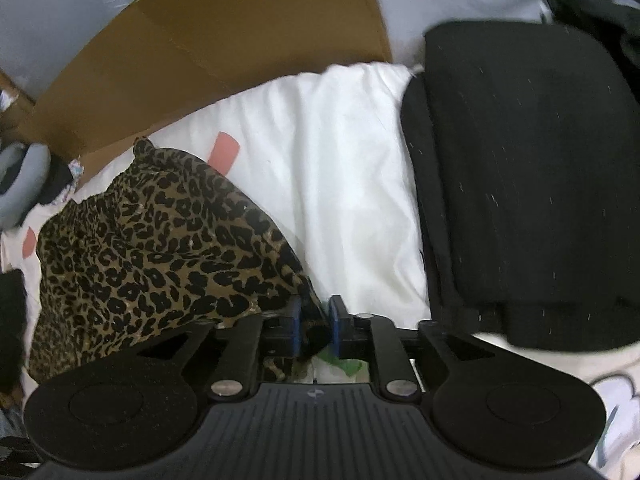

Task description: Fold clothes

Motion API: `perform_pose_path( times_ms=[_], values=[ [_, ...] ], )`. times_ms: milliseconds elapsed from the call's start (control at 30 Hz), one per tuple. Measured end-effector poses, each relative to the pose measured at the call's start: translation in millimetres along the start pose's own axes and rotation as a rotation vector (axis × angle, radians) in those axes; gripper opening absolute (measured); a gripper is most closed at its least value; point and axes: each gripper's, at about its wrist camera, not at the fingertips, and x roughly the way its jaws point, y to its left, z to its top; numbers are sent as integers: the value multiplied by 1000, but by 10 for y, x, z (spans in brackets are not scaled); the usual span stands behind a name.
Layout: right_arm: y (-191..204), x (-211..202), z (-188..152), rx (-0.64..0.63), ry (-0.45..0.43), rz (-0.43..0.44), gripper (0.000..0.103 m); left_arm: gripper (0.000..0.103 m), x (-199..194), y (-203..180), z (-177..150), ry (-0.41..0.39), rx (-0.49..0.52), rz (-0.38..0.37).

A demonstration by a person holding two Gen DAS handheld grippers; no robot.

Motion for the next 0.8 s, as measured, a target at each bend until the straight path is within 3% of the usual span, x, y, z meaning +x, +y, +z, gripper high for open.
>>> perform_pose_path(
  times_ms=[33,167,200,300,500,633,733,800],
  values=[
    [-35,0,-21,19,1,5,29,48,-1,30,12,-8,-14,7],
    [-141,27,-91,77,8,31,35,51,151,95,73,-8,-78,18],
    [-146,34,-105,78,4,34,42,51,190,121,68,-1,-106,11],
    [-151,63,-127,76,-11,47,43,51,282,198,53,16,-184,-21],
    [-77,167,-110,55,-40,67,43,55,225,198,68,-18,-226,-114],
    [26,181,-119,41,-47,86,43,57,244,240,86,-15,-257,-114],
    [96,152,-140,19,-53,87,43,55,302,273,76,-26,-294,-125],
    [105,131,-146,16,-54,88,43,38,349,263,83,-23,-295,-119]
  ],
)
